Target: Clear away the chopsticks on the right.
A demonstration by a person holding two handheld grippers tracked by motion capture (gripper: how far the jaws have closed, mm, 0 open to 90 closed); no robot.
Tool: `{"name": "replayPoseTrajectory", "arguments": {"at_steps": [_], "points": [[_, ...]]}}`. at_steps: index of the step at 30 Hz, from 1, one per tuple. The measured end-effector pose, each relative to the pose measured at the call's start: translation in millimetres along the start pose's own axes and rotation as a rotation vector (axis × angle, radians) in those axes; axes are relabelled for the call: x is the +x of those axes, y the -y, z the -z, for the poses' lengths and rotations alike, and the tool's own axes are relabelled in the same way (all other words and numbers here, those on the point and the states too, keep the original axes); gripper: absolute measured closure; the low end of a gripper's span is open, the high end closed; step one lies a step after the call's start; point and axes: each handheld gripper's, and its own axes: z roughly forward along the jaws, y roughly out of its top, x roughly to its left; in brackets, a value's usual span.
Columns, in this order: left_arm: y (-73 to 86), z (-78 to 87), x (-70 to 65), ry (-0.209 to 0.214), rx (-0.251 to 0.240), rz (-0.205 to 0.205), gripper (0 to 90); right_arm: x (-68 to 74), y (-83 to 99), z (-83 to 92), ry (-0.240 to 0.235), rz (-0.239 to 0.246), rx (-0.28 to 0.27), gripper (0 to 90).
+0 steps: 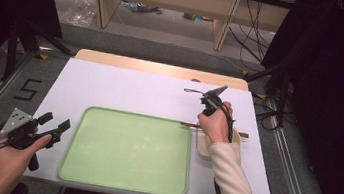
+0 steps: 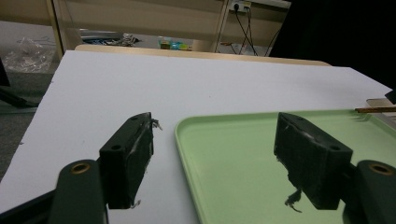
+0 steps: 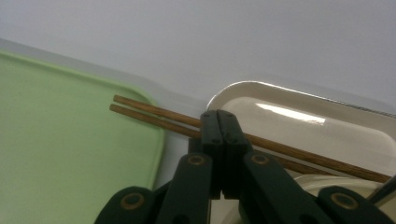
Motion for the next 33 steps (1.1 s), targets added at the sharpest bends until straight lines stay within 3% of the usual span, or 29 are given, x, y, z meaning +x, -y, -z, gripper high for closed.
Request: {"name": "replayPoseTrajectory", "arguments": {"at_steps": [5,6,7,8,12,14,17,18,20,21,22,24,25,30,31,33], "points": [[-0.1,0.2,0.3,-0.003,0.001,-0.01,28.2,-2.2,-0.5,-1.8,0.006,0.027,0.002,90.0],[0.4,0.0,-0.8,-0.002,0.004,0.007,28.2,-4.1,-1.2,-3.4,0.012,0.056,-0.005,90.0],[0.5,0.0,-0.8,-0.003,0.005,0.007,28.2,-4.1,-1.2,-3.4,0.012,0.056,-0.005,90.0],[0.5,0.0,-0.8,-0.003,0.006,0.007,28.2,0.1,-1.6,-3.3,0.016,0.004,0.012,90.0],[0.6,0.0,-0.9,-0.002,0.006,0.007,28.2,-1.6,-4.1,-7.1,0.019,0.042,0.009,90.0],[0.7,0.2,-0.6,-0.002,0.007,0.011,28.2,1.5,-6.6,-8.3,0.021,0.023,0.027,90.0],[0.9,0.3,-0.6,-0.002,0.009,0.017,28.2,2.3,-7.6,-10.6,0.028,0.038,0.036,90.0],[1.0,0.4,-0.6,-0.002,0.01,0.018,28.2,1.9,-9.4,-11.6,-0.002,0.035,0.045,90.0],[1.1,0.6,-0.8,0.001,0.01,0.021,28.3,2.8,-9.6,-14.0,-0.002,0.031,0.06,90.0],[1.1,0.6,-0.7,0.002,0.009,0.019,28.3,5.6,-9.3,-15.3,0.035,0.01,0.047,90.0],[1.0,0.7,-0.5,0.001,0.009,0.015,28.3,3.1,-9.6,-16.7,0.038,0.049,0.037,90.0],[1.0,0.9,0.0,-0.003,0.009,0.009,28.4,4.9,-9.3,-17.2,0.04,0.015,0.05,90.0],[1.1,1.1,0.0,-0.004,0.009,0.009,28.4,4.1,-9.2,-16.9,0.045,0.034,0.052,90.0],[1.5,2.2,0.0,-0.006,0.007,0.016,28.5,6.4,-10.0,-17.2,0.055,0.026,0.057,90.0],[1.4,2.4,2.4,-0.007,0.007,-0.008,28.6,6.7,-10.2,-17.3,0.056,0.033,0.057,90.0],[1.4,2.6,3.2,-0.008,0.011,-0.016,28.6,7.5,-10.1,-17.6,0.066,0.039,0.052,90.0]]}}
